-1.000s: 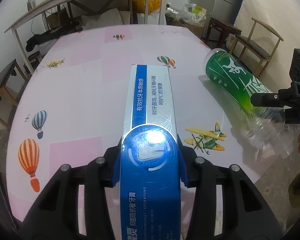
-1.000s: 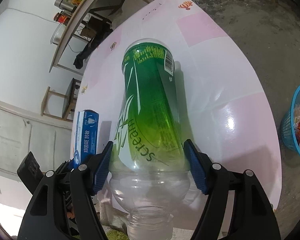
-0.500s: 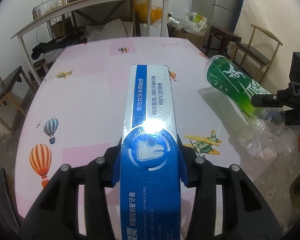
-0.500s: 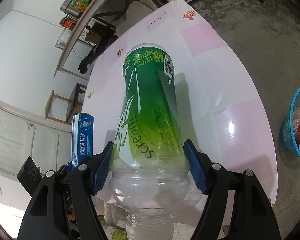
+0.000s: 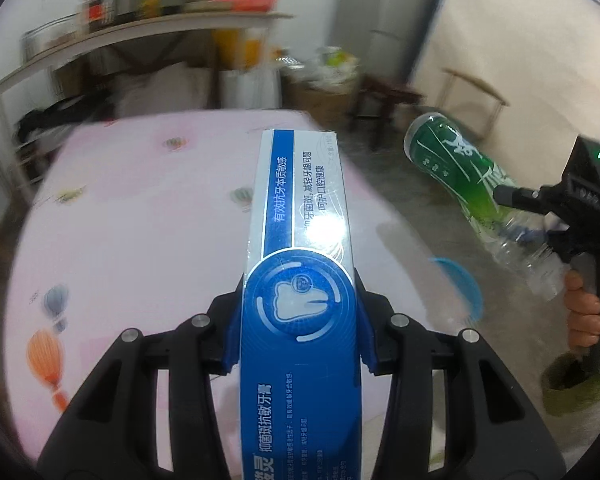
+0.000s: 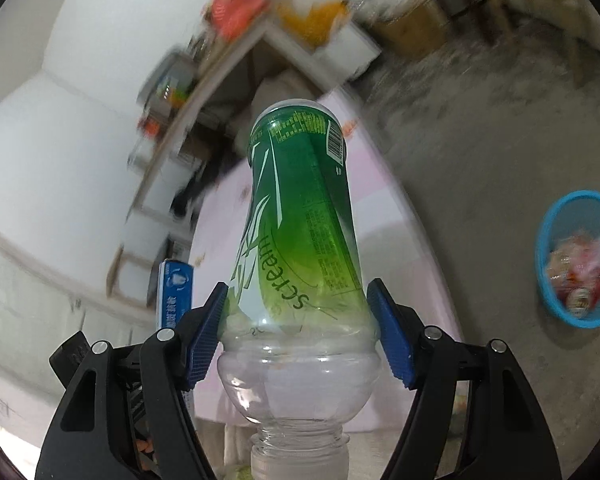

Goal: Collect trash
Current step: 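Carry box and bottle over the wastebasket and open both tools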

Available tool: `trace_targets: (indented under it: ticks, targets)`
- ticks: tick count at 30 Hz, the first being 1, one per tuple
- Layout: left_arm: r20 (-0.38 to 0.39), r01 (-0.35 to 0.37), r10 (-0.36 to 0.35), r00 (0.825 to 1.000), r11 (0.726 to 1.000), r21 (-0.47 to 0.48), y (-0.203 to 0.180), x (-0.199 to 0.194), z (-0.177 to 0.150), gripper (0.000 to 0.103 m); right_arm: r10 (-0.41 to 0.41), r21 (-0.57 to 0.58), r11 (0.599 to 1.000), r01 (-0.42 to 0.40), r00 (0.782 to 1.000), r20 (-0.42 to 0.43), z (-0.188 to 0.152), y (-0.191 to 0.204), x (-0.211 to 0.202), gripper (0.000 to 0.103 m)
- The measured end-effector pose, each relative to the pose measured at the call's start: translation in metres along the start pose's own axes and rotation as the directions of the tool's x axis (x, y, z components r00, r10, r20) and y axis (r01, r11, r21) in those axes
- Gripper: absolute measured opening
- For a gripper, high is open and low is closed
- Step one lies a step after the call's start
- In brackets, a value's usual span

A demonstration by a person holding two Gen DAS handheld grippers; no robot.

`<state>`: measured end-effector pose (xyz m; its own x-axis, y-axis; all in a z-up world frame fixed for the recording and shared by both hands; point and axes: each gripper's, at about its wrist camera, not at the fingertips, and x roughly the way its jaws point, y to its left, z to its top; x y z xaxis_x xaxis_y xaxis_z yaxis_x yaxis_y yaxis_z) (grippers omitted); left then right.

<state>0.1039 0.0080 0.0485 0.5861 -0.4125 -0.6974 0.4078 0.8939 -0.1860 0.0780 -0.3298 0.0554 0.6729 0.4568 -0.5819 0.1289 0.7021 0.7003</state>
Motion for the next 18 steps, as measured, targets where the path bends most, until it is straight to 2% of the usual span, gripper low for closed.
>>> trace_targets:
  ticks: [2, 4, 6, 8, 9, 12, 13, 16, 18]
  targets:
    - [-0.023, 0.103, -0.102, 0.995, 0.994, 0.022, -0.024, 0.011, 0.014, 0.043, -0.033, 0.043, 0.999, 0.03, 0.997, 0.068, -0.002, -0.022, -0.034, 0.068]
    - [-0.073, 0.201, -0.198, 0.978, 0.978, 0.045, -0.052, 0.03, 0.026, 0.043, -0.078, 0.108, 0.992, 0.064, 0.988, 0.133, -0.008, -0.052, -0.07, 0.068]
    - [-0.128, 0.265, -0.255, 0.958, 0.962, 0.071, -0.08, 0.051, 0.033, 0.043, -0.123, 0.192, 0.977, 0.089, 0.976, 0.177, -0.018, -0.087, -0.101, 0.068]
    - [-0.217, 0.341, -0.318, 0.923, 0.937, 0.079, -0.115, 0.079, 0.038, 0.043, -0.15, 0.266, 0.959, 0.096, 0.97, 0.193, -0.028, -0.118, -0.118, 0.068]
    - [-0.272, 0.378, -0.347, 0.898, 0.923, 0.071, -0.134, 0.097, 0.04, 0.043, -0.166, 0.306, 0.947, 0.102, 0.967, 0.194, -0.033, -0.134, -0.124, 0.068]
    - [-0.383, 0.428, -0.375, 0.844, 0.901, 0.063, -0.175, 0.135, 0.041, 0.043, -0.2, 0.415, 0.903, 0.114, 0.965, 0.171, -0.051, -0.181, -0.133, 0.069]
    - [-0.432, 0.441, -0.376, 0.82, 0.895, 0.059, -0.193, 0.154, 0.039, 0.043, -0.205, 0.449, 0.886, 0.114, 0.966, 0.16, -0.056, -0.196, -0.133, 0.069]
    - [-0.537, 0.442, -0.345, 0.77, 0.895, 0.058, -0.232, 0.199, 0.031, 0.043, -0.22, 0.547, 0.828, 0.122, 0.968, 0.118, -0.067, -0.242, -0.123, 0.069]
    - [-0.577, 0.432, -0.316, 0.753, 0.899, 0.071, -0.254, 0.225, 0.03, 0.043, -0.215, 0.582, 0.805, 0.115, 0.971, 0.106, -0.066, -0.258, -0.112, 0.069]
